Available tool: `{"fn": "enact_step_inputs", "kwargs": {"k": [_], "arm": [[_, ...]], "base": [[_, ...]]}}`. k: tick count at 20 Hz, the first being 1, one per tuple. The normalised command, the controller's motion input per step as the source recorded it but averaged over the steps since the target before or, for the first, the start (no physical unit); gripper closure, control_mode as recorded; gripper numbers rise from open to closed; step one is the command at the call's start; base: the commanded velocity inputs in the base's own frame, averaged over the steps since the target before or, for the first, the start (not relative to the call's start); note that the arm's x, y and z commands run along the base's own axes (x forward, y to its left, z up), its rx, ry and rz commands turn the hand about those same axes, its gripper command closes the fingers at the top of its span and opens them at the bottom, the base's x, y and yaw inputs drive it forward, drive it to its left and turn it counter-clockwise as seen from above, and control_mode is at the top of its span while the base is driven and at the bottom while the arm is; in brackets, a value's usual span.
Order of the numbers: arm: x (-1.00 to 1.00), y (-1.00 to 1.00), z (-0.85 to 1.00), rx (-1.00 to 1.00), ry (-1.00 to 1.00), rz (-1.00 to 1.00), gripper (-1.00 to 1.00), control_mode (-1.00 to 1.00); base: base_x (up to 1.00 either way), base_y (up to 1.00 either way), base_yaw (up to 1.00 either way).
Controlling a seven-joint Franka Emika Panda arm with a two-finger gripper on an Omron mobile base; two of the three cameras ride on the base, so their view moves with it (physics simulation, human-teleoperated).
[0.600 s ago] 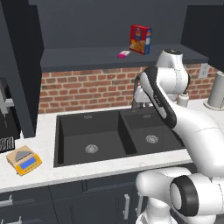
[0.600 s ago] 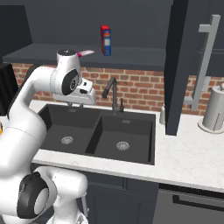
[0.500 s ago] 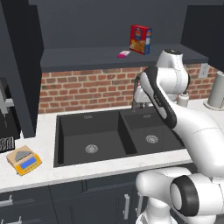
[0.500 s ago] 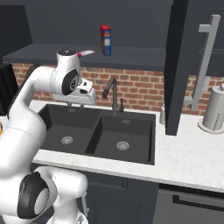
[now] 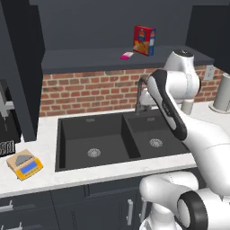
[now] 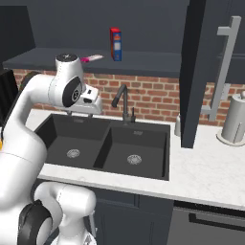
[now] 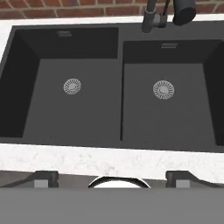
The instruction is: Pick the bar and place it on the digital scale for weighing, and close the cabinet.
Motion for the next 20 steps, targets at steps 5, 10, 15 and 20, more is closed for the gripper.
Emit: {"fn": "enact_step_inputs", "kwargs": {"k": [5, 10, 15, 20], "arm": [[-0.06, 0.14, 0.42, -0.06, -0.05, 0.0, -1.0, -1.0], [-0.09, 0.05, 0.44, -0.04, -0.03, -0.03, -1.0, -1.0], [-0.02, 0.14, 0.38, 0.0, -0.1, -0.07, -1.0, -1.0], [0.0, 0.23, 0.3, 0.0, -0.22, -0.06, -1.0, -1.0]], "base": [[0.0, 0.0, 0.0], [0.0, 0.0, 0.0], [0.0, 0.0, 0.0], [0.0, 0.0, 0.0]]}}
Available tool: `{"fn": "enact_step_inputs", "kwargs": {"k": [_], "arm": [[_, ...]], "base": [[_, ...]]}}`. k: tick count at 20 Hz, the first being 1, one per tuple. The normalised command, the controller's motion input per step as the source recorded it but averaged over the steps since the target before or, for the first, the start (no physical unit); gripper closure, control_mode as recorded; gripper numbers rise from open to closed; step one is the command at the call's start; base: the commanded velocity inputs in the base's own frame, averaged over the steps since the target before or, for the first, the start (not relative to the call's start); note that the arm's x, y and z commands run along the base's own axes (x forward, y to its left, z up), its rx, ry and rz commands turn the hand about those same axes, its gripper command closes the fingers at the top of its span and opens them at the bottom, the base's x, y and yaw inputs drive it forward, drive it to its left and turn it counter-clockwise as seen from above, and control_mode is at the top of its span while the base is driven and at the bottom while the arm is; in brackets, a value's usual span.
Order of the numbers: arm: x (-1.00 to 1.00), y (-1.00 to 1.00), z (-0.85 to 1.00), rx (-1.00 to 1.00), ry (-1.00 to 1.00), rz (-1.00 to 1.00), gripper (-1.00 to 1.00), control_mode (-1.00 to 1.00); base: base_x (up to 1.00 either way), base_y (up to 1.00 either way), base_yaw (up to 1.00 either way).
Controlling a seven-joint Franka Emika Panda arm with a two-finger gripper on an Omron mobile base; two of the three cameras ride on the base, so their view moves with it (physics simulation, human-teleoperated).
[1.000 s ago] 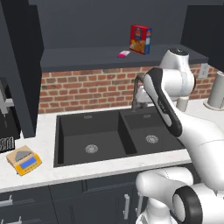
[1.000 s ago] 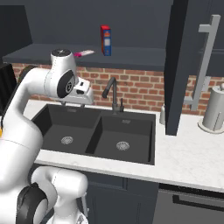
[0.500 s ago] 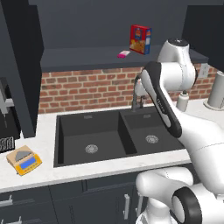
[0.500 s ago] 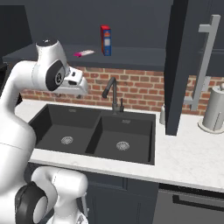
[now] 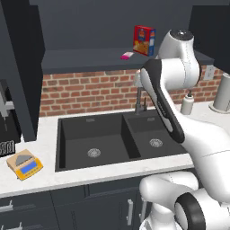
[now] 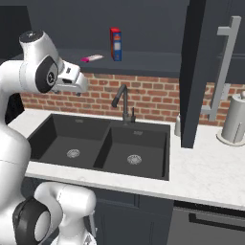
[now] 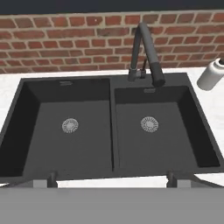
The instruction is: Pick the bar and place it on the digital scale for weighing, and close the cabinet.
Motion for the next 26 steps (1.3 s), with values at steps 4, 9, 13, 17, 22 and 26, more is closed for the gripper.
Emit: {"fn": "enact_step_inputs", "kwargs": {"k": [4, 9, 13, 17, 22, 26], "arm": [[0.0, 0.24, 0.33, 0.0, -0.23, -0.11, -1.0, -1.0], [0.03, 0.16, 0.33, 0.0, -0.16, -0.11, -1.0, -1.0], [0.01, 0.07, 0.29, 0.0, -0.01, -0.08, -1.0, -1.0], [0.1, 0.0, 0.19, 0.0, 0.0, -0.06, -1.0, -1.0], [0.31, 0.04, 0.0, 0.0, -0.08, -0.04, -1.0, -1.0], [0.57, 0.03, 0.0, 0.0, -0.05, -0.05, -1.0, -1.0]], "base": [[0.0, 0.0, 0.0], [0.0, 0.0, 0.0], [0.0, 0.0, 0.0], [0.0, 0.0, 0.0], [0.0, 0.0, 0.0], [0.0, 0.0, 0.0]]}}
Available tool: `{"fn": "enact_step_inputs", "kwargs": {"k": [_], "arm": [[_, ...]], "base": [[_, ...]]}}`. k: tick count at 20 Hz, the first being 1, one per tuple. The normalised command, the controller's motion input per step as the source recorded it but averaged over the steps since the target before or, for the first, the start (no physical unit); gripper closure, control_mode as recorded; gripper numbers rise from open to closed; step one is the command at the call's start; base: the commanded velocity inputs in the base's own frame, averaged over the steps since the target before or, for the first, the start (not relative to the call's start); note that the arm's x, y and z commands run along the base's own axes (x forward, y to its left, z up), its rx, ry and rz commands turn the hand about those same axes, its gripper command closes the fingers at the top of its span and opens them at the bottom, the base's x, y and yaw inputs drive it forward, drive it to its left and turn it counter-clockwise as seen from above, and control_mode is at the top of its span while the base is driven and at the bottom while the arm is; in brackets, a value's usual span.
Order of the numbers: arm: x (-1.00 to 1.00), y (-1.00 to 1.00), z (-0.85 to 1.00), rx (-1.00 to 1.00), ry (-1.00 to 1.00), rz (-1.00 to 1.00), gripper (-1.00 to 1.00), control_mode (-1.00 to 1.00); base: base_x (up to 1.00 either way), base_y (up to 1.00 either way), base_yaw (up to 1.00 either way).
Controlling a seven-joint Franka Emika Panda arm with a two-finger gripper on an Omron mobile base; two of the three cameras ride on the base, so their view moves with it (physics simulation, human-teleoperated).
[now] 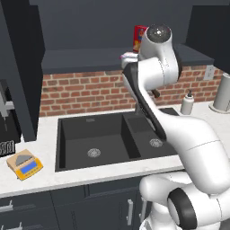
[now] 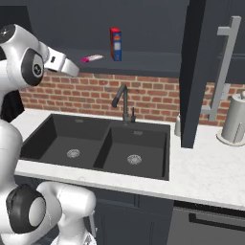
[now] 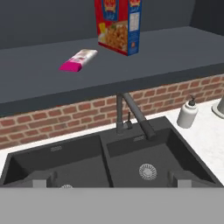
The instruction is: Pick the bar and place it on the digital scale for weighing, and close the cabinet.
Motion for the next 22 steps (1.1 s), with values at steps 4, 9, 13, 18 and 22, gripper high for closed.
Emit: {"fn": "enact_step_inputs", "kwargs": {"k": [4, 9, 13, 18, 22], "arm": [[0.68, 0.05, 0.0, 0.0, 0.0, -0.04, -1.0, -1.0], [0.41, 0.07, 0.06, -0.01, 0.0, -0.04, -1.0, -1.0], [0.2, 0.12, 0.19, -0.04, 0.0, -0.07, -1.0, -1.0], [0.31, 0.07, 0.02, -0.02, 0.0, -0.06, -1.0, -1.0], [0.35, 0.0, 0.0, 0.0, 0.0, -0.04, -1.0, -1.0]], "base": [[0.0, 0.0, 0.0], [0.0, 0.0, 0.0], [0.0, 0.0, 0.0], [0.0, 0.0, 0.0], [0.0, 0.0, 0.0]]}}
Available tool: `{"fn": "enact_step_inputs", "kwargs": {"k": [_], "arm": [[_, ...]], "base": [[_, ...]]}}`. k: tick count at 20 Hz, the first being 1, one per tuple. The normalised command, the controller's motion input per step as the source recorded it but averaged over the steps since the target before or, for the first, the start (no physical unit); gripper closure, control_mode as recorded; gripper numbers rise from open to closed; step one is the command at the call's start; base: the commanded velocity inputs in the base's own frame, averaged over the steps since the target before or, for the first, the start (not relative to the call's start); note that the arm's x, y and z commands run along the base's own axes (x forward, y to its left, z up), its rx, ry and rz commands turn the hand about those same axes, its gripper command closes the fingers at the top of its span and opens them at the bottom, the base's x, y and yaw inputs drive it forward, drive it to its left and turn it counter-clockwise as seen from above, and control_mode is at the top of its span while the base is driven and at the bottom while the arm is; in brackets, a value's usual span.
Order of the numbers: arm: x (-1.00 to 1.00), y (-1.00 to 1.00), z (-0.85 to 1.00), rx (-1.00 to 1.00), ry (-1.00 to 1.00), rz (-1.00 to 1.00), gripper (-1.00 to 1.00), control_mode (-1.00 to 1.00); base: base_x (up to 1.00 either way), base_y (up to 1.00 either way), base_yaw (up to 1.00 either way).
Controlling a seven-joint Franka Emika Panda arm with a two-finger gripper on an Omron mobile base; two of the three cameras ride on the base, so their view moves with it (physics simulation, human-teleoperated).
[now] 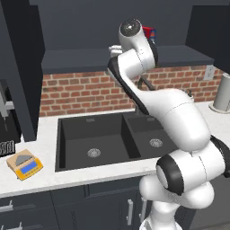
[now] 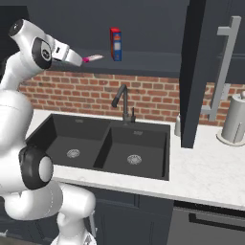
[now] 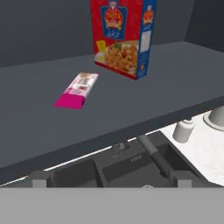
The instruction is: Pick the bar and place it on the digital scale for weighing, and close the cabinet.
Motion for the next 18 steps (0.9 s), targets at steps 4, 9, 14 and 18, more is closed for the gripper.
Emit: {"fn": "enact_step_inputs", "kwargs": {"k": [4, 9, 14, 18], "arm": [[0.37, 0.0, 0.0, 0.0, 0.0, -0.02, -1.0, -1.0], [0.38, 0.0, 0.0, 0.0, 0.0, 0.0, -1.0, -1.0], [0.29, 0.0, -0.04, 0.0, 0.0, 0.0, -1.0, -1.0], [0.29, 0.0, -0.12, 0.0, 0.0, 0.0, -1.0, -1.0]], "base": [[0.0, 0.0, 0.0], [0.0, 0.0, 0.0], [0.0, 0.0, 0.0], [0.0, 0.0, 0.0]]}}
